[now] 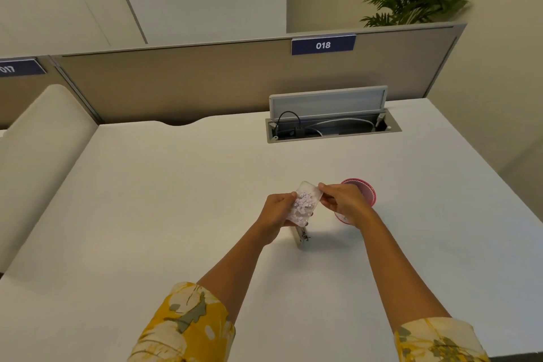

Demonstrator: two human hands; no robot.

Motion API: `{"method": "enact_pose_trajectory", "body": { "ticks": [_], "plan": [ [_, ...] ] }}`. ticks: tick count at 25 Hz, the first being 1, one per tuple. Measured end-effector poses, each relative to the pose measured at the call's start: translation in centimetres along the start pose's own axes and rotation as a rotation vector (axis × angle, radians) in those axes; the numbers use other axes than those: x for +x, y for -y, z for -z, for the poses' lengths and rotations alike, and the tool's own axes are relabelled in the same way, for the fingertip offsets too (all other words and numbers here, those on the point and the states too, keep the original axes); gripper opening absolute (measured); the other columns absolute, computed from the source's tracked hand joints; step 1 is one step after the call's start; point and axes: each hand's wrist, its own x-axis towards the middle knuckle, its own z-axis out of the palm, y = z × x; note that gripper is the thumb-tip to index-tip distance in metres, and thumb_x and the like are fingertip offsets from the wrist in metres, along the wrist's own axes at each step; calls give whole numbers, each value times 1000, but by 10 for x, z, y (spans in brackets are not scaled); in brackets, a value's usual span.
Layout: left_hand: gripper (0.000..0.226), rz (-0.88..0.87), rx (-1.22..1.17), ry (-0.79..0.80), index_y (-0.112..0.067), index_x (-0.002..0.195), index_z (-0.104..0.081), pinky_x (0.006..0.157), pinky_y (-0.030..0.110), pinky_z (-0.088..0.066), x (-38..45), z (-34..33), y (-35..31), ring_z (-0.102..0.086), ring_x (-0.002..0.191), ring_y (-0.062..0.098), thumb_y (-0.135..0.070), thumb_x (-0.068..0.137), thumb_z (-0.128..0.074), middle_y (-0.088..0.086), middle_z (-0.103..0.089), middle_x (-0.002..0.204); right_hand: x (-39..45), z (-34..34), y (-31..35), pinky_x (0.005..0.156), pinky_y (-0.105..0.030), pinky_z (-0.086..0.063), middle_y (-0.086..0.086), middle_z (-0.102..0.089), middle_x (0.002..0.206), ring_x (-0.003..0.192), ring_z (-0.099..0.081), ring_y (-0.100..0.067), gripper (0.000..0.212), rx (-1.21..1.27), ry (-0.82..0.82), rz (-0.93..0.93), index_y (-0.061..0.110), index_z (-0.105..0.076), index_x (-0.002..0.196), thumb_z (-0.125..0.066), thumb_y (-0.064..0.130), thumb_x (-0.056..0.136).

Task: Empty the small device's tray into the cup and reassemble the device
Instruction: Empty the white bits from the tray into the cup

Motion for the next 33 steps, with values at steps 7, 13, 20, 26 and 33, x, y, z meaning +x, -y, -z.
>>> {"method": "enact_pose_trajectory", "body": {
  "ticks": [7,13,20,26,33],
  "plan": [
    [35,40,-9,131,1,104,-70,71,41,-64,14,-36,-18,-73,86,32,-26,104,-48,20,-73,99,-4,48,10,88,-33,-55,-7,-68,98,90,-65,-19,29,-195,-152,9,7,-67,104,-70,29,86],
    [36,-64,128,53,-7,124,-65,81,39,-61,27,-70,-15,-69,103,30,-31,104,-46,14,-70,119,-11,100,13,95,-38,-54,-14,-72,101,93,-67,-24,24,-88,-341,86,2,-72,103,-68,20,89],
    [27,-386,495,-112,-16,124,-61,102,28,-45,34,-91,1,-54,111,8,-12,100,-52,0,-64,129,-15,128,8,83,-35,-57,-17,-75,97,86,-72,-27,26,-325,-601,243,1,-74,103,-63,22,92],
    [36,-544,876,3,-20,129,-61,120,42,-32,28,-86,16,-44,141,21,-12,94,-55,0,-58,144,-5,119,5,84,-41,-59,-20,-75,97,81,-73,-30,20,-504,-605,367,-2,-73,103,-63,11,91],
    [46,-608,1286,87,-31,145,-48,126,47,-13,26,-69,21,-17,155,16,-24,99,-51,-8,-35,161,-8,102,-6,85,-33,-54,-17,-73,106,93,-69,-30,23,-800,-480,546,2,-71,111,-62,12,92]
  ]
}}
